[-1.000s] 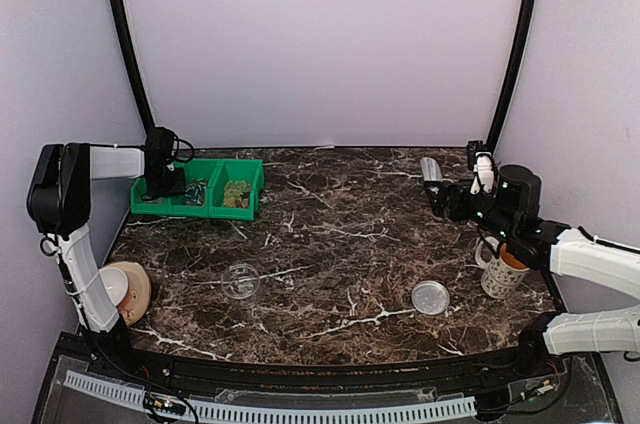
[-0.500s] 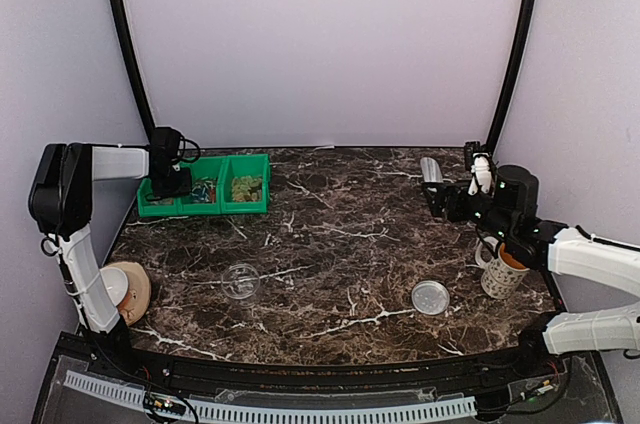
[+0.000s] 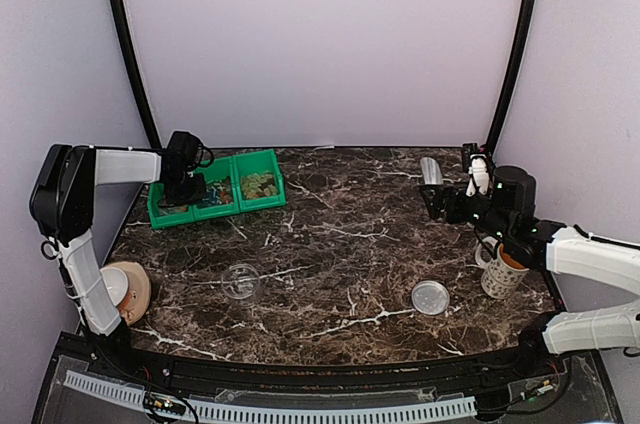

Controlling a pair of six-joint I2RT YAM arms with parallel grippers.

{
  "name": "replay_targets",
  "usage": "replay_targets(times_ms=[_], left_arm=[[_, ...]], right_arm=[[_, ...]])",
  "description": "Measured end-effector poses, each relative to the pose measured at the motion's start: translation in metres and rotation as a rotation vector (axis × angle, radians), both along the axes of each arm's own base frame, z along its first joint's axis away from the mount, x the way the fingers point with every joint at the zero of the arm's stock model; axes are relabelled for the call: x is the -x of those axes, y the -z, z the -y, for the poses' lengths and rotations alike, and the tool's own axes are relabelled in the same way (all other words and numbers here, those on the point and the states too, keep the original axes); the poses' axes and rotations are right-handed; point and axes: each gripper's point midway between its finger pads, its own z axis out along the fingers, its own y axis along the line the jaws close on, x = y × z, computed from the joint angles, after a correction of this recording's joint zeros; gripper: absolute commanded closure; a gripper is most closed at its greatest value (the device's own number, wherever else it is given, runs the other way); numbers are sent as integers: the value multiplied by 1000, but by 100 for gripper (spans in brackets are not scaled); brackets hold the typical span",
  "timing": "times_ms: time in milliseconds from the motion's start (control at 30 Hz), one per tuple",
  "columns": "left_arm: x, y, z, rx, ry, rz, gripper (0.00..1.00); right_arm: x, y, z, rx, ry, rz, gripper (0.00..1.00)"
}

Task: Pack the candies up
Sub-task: Move the plate to the center of the board.

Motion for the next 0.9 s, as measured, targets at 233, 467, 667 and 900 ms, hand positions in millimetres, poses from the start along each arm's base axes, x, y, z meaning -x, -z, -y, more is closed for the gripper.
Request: replay_targets(times_ms=[233, 467, 667, 900], left_arm=[[18, 1, 19, 35, -1, -9, 80], [33, 1, 45, 63, -9, -25, 80], [46, 3, 72, 82, -20, -31, 80], [60, 2, 106, 97, 6, -44, 70]], right_arm=[[0, 0, 0, 0, -1, 0, 2], [0, 1, 0, 1, -1, -1, 2], [0, 1, 0, 1, 0, -1, 2], [0, 1, 0, 1, 0, -2, 2]])
